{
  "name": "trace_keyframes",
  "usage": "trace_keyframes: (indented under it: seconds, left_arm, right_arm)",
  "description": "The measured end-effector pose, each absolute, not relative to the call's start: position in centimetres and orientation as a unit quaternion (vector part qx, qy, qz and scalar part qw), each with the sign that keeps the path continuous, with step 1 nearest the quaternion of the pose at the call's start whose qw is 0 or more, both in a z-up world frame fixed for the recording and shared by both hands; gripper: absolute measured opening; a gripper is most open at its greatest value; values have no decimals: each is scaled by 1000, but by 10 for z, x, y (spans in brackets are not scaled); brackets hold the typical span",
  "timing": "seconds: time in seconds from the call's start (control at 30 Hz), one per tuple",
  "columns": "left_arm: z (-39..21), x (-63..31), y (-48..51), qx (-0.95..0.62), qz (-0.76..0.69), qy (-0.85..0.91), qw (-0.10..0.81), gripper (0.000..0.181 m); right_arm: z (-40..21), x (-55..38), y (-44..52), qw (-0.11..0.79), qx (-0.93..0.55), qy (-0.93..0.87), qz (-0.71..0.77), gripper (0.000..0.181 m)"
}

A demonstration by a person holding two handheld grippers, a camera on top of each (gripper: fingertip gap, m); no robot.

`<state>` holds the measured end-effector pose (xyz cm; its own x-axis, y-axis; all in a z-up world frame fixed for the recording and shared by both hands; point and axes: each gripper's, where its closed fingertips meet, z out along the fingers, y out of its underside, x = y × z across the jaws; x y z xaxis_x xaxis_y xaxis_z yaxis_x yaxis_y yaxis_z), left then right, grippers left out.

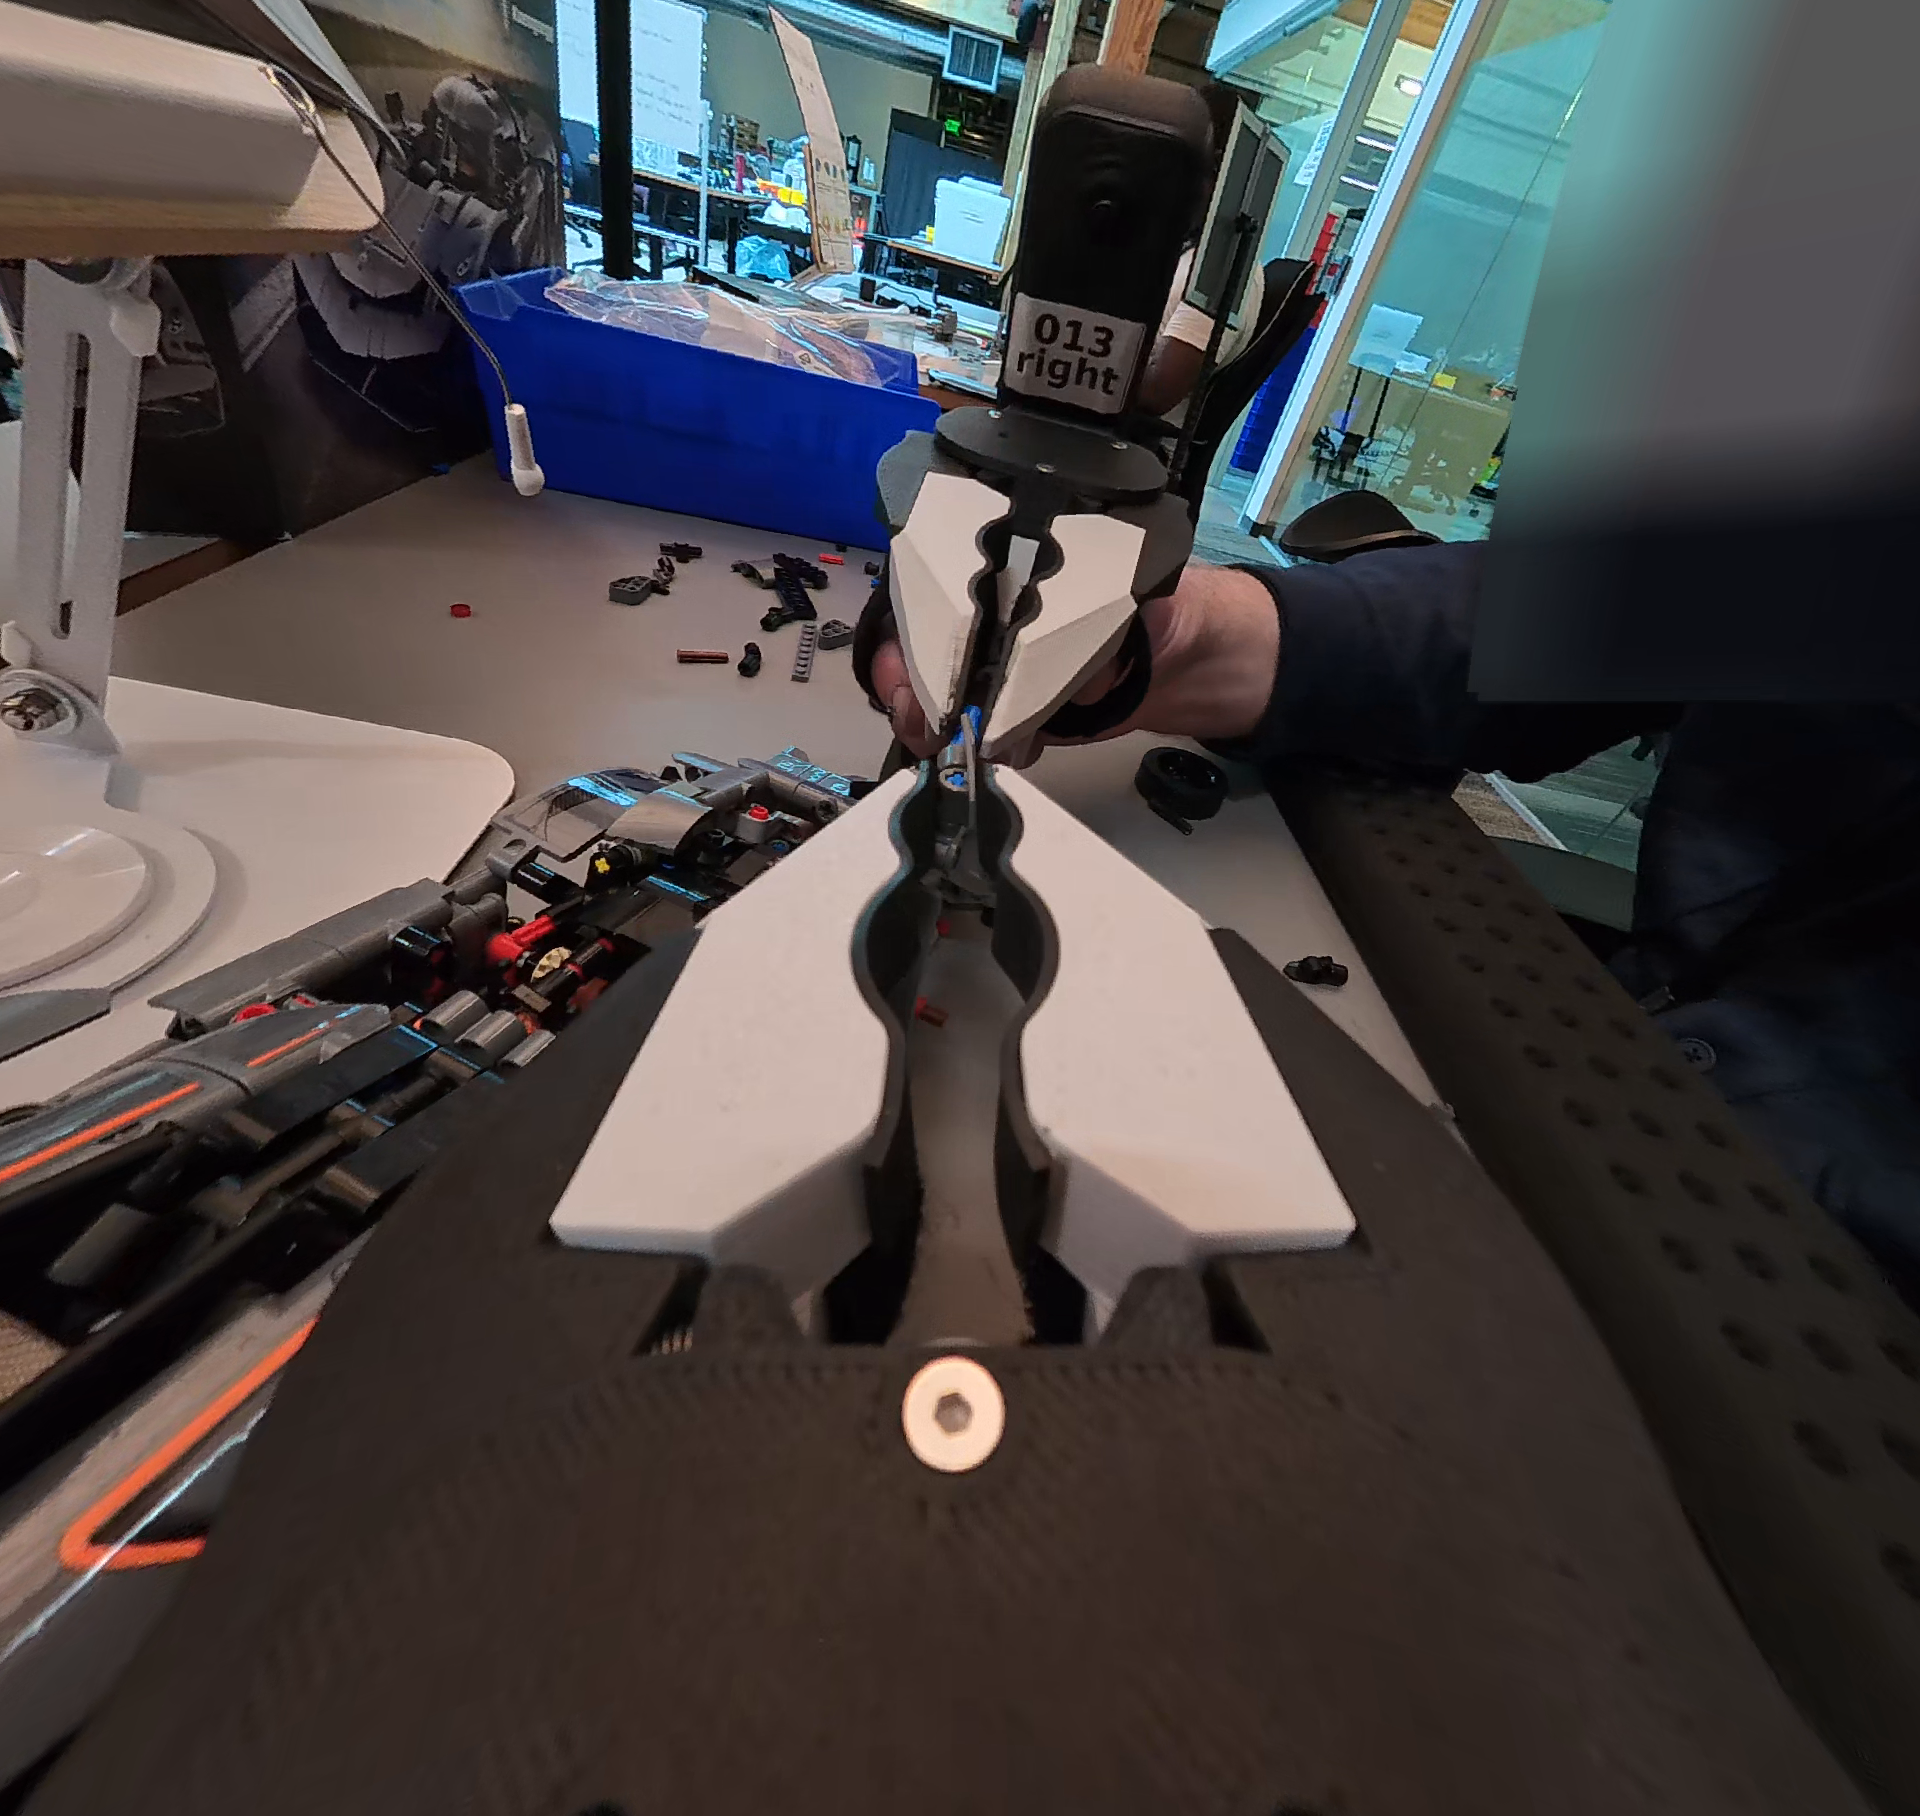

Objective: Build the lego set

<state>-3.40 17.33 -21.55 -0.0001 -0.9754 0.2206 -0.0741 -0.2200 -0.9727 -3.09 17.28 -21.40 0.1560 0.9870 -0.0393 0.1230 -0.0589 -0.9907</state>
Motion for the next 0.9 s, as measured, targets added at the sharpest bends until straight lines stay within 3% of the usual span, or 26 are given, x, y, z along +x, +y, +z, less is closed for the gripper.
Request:
trace_keyframes:
  seconds: [0.9]
  left_arm:
    - [-216,-32,172,-569,-558,445,408,4]
  right_arm:
    - [-221,-35,172,484,-584,-486,434,1]
